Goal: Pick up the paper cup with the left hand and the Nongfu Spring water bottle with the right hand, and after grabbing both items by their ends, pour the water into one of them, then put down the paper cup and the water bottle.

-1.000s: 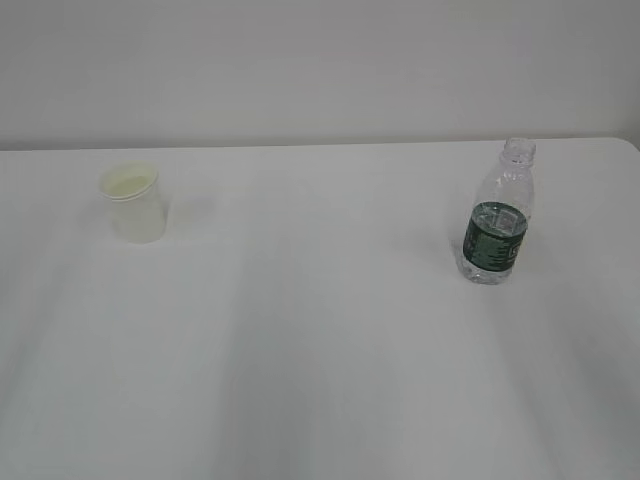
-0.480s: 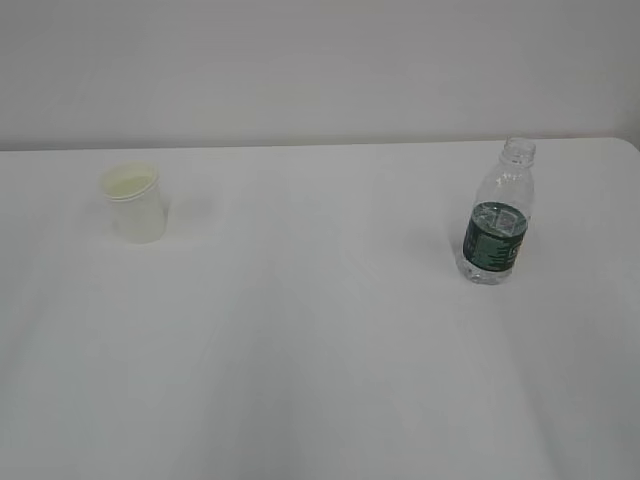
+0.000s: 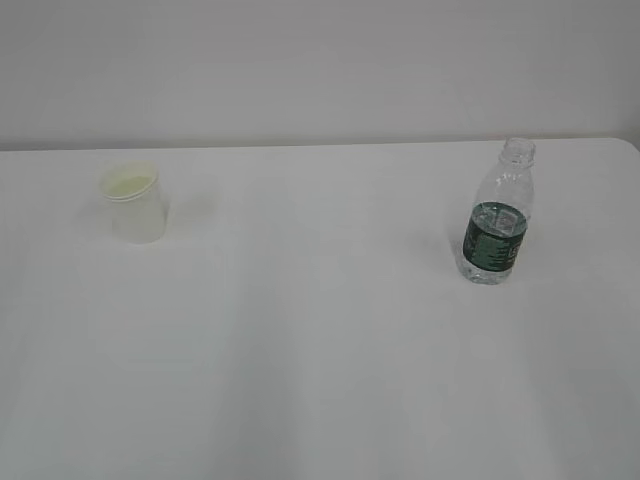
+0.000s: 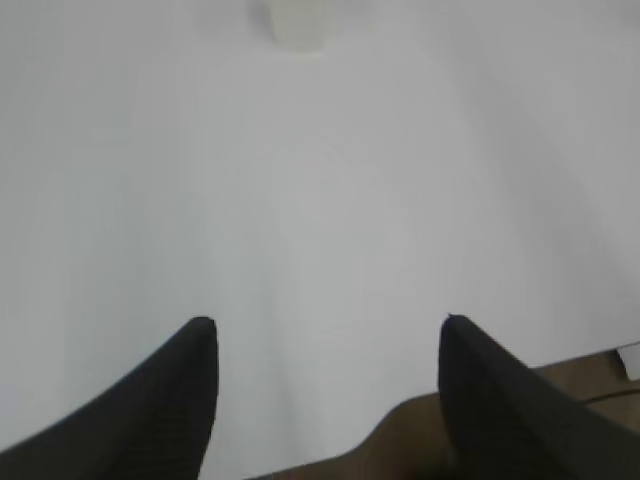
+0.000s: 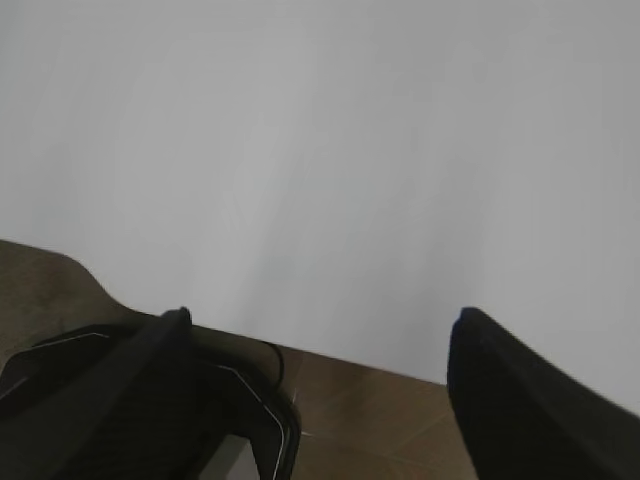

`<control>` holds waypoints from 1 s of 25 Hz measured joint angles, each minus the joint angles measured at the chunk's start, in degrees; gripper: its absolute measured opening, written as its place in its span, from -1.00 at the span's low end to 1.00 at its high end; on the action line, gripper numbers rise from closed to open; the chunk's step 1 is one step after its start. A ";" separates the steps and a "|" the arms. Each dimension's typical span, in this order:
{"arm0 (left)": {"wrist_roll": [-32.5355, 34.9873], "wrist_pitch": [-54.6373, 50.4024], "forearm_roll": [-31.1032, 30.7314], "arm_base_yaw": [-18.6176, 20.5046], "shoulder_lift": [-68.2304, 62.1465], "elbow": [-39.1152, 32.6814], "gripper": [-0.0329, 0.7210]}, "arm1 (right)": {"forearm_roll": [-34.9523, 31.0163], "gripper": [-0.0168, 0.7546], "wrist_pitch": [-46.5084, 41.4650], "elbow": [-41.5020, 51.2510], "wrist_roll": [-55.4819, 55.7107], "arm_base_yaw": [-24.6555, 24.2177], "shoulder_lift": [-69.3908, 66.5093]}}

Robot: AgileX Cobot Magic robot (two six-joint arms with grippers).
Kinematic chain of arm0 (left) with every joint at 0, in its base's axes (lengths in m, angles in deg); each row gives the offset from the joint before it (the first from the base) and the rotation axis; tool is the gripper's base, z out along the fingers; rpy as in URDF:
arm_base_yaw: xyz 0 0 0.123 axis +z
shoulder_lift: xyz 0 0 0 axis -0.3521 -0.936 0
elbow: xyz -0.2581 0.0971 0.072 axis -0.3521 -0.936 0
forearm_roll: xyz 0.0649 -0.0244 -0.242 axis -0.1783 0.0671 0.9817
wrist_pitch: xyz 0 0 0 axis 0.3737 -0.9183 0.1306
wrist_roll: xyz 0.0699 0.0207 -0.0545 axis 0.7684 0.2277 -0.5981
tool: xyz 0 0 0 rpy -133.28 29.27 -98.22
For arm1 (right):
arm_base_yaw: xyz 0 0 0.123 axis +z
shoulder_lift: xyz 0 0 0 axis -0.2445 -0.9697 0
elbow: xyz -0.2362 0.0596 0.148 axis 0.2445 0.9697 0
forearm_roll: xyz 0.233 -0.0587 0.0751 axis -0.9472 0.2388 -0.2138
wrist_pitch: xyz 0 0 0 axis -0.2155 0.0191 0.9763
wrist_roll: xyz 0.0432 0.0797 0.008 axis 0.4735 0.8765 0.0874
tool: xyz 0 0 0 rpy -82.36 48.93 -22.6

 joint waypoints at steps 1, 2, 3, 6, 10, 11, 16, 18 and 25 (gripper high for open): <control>0.00 -0.58 -0.24 0.00 0.10 -0.32 0.39 | 0.14 0.58 -0.14 0.27 0.00 0.00 0.29; 0.00 -1.39 -0.45 0.00 0.10 -0.91 0.38 | 0.28 0.58 -0.14 0.91 0.00 0.00 0.70; 0.00 -2.02 -0.55 0.00 0.10 -1.69 0.38 | 0.37 0.58 -0.14 1.85 0.00 0.00 1.26; 0.00 -2.86 -0.59 0.00 0.10 -4.39 0.36 | 0.37 0.58 -0.14 5.97 0.00 0.00 3.85; 0.00 -2.63 -0.69 0.00 0.22 -6.89 0.36 | 0.37 0.58 0.23 7.39 0.00 0.00 9.68; 0.00 -2.26 -0.69 0.00 0.36 -7.02 0.35 | 0.37 0.58 0.37 7.54 0.00 0.00 11.43; 0.00 0.12 -0.15 0.00 2.20 -7.85 0.34 | 0.37 0.58 1.52 8.31 0.00 0.00 19.82; 0.00 0.66 0.01 0.00 3.86 -7.85 0.34 | 0.37 0.57 1.73 8.59 0.00 0.00 22.97; 0.00 0.75 0.13 0.00 14.32 -7.85 0.32 | 0.37 0.57 1.85 8.84 0.00 0.00 30.35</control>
